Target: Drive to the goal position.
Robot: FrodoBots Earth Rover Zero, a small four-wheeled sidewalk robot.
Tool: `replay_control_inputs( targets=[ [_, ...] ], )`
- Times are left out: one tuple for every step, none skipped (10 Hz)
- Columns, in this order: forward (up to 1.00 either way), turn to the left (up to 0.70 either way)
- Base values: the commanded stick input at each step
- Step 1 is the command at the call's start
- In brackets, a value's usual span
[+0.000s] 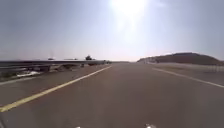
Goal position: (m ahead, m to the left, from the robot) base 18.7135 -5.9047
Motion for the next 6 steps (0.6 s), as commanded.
replay_control_inputs(
  targets=[
    [0.7,0.0],
    [0.7,0.0],
    [0.7,0.0],
    [0.7,0.0],
    [0.7,0.0],
    [0.7,0.0]
  ],
)
